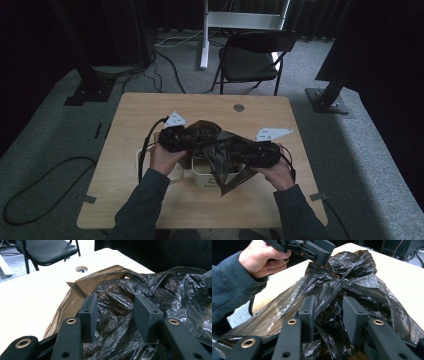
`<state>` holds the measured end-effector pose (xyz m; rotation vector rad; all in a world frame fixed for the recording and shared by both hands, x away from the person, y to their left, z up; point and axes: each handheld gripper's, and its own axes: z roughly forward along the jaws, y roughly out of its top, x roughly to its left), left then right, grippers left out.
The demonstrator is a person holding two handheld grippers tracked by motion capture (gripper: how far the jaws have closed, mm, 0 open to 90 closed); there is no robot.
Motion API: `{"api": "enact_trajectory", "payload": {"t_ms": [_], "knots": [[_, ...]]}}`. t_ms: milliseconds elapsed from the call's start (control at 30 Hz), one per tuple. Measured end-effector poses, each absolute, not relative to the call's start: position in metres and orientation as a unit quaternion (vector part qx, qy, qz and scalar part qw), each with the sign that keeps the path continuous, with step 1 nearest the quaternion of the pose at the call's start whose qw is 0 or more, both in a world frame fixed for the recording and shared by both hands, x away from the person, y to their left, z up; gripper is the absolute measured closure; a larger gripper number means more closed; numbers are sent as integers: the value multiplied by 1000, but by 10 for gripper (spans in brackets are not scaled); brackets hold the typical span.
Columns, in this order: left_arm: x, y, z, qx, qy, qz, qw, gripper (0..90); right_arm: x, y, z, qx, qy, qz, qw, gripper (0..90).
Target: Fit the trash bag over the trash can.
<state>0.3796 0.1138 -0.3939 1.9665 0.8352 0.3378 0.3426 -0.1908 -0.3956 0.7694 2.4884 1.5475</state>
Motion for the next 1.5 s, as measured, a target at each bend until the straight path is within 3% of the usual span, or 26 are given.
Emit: {"api": "enact_trajectory", "payload": {"t_ms": [100,200,233,267,333,400,567,667,1500], "knots": [[383,108,-392,806,337,142,465,545,344,-189,-395,262,821,502,66,624],[383,102,-392,809,332,143,463,540,345,-186,-396,265,823,498,65,697],[383,97,-392,813,326,146,460,540,346,-185,-397,266,825,495,66,744],[383,94,-393,815,321,145,460,539,345,-184,-398,264,829,488,72,851],[383,88,-393,820,319,151,451,540,344,-183,-398,260,831,486,72,892],[384,84,-394,824,319,156,441,592,343,-183,-398,257,835,481,72,896],[390,83,-395,831,326,155,424,837,339,-185,-399,252,839,478,69,896],[393,87,-397,829,336,150,421,900,337,-188,-402,253,840,476,65,896],[400,152,-411,787,426,140,424,900,317,-225,-416,253,851,458,41,897]]}}
